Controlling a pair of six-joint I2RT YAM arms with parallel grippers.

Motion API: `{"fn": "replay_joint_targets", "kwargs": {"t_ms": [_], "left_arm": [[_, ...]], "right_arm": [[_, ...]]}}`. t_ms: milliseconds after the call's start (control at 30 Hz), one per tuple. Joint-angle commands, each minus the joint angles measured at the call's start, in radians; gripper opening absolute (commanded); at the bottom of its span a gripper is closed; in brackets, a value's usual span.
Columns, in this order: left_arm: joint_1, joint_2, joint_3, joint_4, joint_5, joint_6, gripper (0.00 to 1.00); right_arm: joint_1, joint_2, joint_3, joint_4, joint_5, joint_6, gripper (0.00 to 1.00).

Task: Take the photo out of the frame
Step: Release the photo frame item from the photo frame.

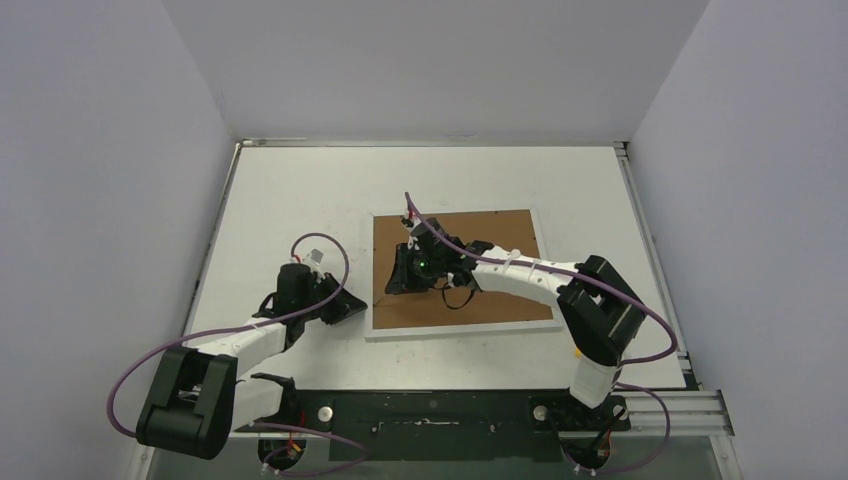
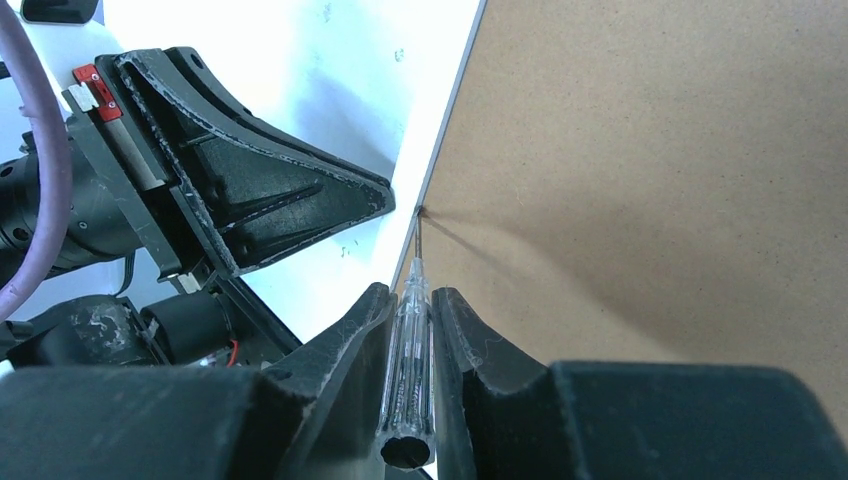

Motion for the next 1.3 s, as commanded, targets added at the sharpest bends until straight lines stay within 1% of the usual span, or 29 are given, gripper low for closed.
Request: {"fn": "replay_joint_targets", "kwargs": {"t_ms": [0,167,300,567,767,967,1100,1167,1267], "left_arm": [[-0.02,-0.005,0.039,0.005,0.074,-0.004,0.02],[-0.022,0.01,0.045,0.011,0.08,-0.006,0.02],[-0.025,0.017,0.043,0.023,0.085,-0.008,0.02],[-0.044,0.022,0.045,0.034,0.095,-0.019,0.02],[-0.087,-0.009,0.027,0.061,0.076,-0.056,0.02],[-0.104,-0.019,0.039,0.031,0.06,-0.051,0.02],[-0.079,-0.047,0.06,-0.06,0.01,-0.019,0.02],[-0.03,-0.072,0.057,-0.081,0.013,-0.01,0.03],[0.028,-0.115,0.051,-0.102,0.023,0.004,0.03]], "right_arm": [[0.025,0.007,0.067,0.089,-0.084,0.005,0.05],[0.064,0.039,0.152,-0.009,-0.034,-0.017,0.05],[0.082,0.066,0.211,-0.039,-0.032,-0.032,0.05],[0.147,0.147,0.388,-0.162,0.009,-0.083,0.05],[0.174,0.212,0.499,-0.229,0.003,-0.125,0.05],[0.189,0.244,0.571,-0.267,0.011,-0.14,0.05],[0.18,0.194,0.547,-0.29,0.072,-0.151,0.05],[0.157,0.143,0.498,-0.282,0.087,-0.153,0.05],[0.105,0.066,0.396,-0.256,0.067,-0.148,0.05]]}}
